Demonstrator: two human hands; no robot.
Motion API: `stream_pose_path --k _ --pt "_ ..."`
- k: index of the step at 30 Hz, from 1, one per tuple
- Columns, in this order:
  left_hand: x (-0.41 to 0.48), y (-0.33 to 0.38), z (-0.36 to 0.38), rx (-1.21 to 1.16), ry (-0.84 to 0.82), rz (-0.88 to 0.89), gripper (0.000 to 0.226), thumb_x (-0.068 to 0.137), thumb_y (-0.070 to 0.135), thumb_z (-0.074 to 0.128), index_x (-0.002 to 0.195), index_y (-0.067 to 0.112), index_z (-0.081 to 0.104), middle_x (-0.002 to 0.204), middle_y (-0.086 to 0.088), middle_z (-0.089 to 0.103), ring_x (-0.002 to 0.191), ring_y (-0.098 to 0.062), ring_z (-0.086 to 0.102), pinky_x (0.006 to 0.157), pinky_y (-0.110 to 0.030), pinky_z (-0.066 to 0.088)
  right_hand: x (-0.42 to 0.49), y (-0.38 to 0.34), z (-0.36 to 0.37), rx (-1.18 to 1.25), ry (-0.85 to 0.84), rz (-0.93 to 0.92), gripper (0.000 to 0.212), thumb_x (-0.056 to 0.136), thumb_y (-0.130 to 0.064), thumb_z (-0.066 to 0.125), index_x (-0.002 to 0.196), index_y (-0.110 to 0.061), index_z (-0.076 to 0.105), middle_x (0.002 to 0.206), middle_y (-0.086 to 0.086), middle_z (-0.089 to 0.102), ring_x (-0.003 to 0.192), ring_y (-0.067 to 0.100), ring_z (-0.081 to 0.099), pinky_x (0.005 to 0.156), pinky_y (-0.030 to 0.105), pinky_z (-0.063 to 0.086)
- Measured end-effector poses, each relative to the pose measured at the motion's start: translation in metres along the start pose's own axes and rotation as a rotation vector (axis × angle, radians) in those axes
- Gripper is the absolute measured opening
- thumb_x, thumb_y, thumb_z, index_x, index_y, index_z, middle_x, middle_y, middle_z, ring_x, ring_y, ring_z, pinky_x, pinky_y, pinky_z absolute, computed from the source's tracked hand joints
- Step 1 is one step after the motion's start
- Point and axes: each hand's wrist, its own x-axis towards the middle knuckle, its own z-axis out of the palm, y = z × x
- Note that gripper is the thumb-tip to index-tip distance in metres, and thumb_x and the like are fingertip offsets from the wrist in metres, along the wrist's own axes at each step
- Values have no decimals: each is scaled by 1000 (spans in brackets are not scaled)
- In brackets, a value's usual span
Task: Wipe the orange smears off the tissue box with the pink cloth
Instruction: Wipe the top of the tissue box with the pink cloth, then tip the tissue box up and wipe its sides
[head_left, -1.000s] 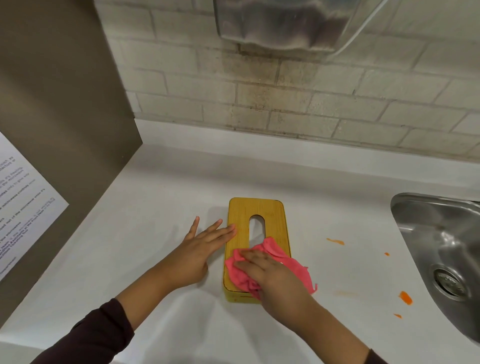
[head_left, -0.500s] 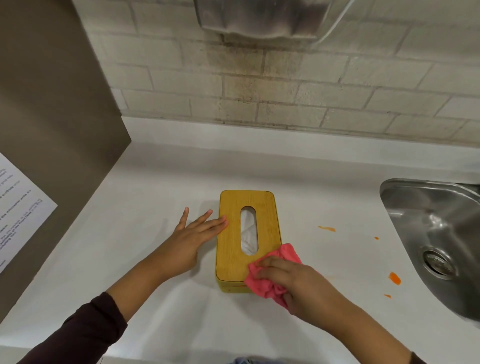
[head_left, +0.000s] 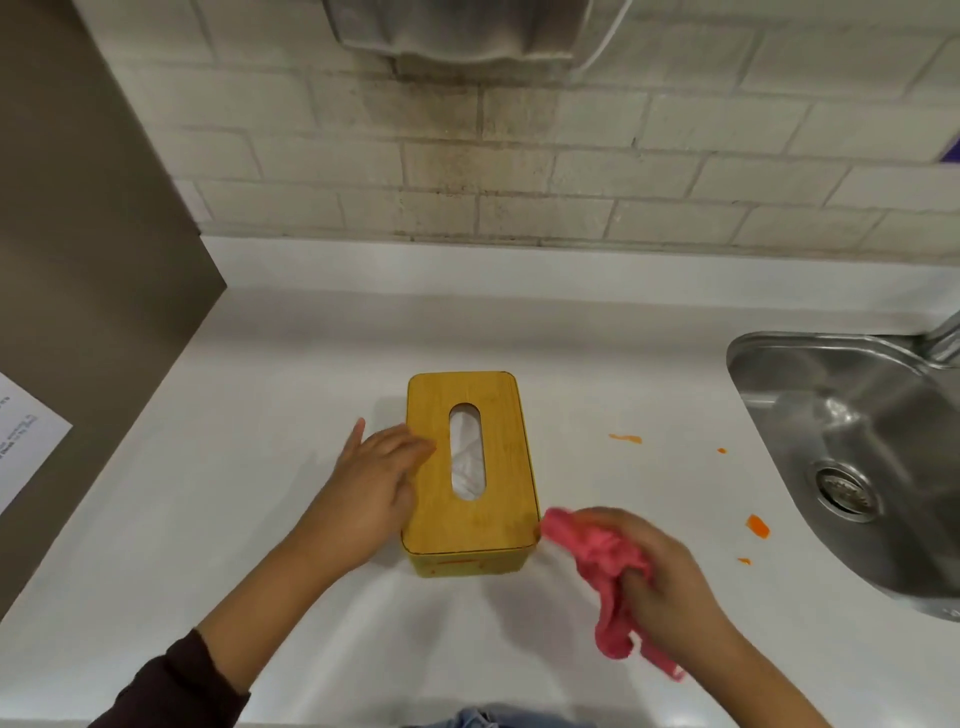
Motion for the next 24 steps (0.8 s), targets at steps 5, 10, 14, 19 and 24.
stream_pose_path --k 5,10,14,19,24 --pt "-20 35 16 159 -207 141 77 76 77 34 138 31 39 140 11 48 137 -9 33 120 -41 -2 -3 13 -15 794 288 262 30 84 -18 52 108 -23 68 84 -4 76 74 14 73 71 59 56" --pt "-8 33 14 429 -209 318 67 79 61 57 129 17 54 123 -1 64 128 -20 50 111 -55 1 -9 24 -14 1138 289 431 42 76 -30 57 112 -12 67 102 16 73 98 38 66 79 76 41" --pt "0 33 10 301 -279 270 70 84 59 51 140 17 41 137 -5 50 136 -20 36 111 -38 -21 -11 24 -8 1106 243 393 24 74 -26 60 89 -15 76 82 14 74 76 31 73 66 69 51" --pt "23 42 -25 55 -218 42 72 73 74 46 131 31 51 128 10 53 122 -12 37 107 -23 5 -11 11 4 744 417 252 35 82 3 55 108 -21 62 85 -3 77 74 14 73 52 25 57" --pt "37 41 -67 -354 -277 -225 59 65 77 53 107 38 67 110 15 64 109 -14 53 97 -34 44 4 -26 12 252 374 -143 66 87 13 53 109 -49 61 113 -28 65 101 -8 61 73 3 47"
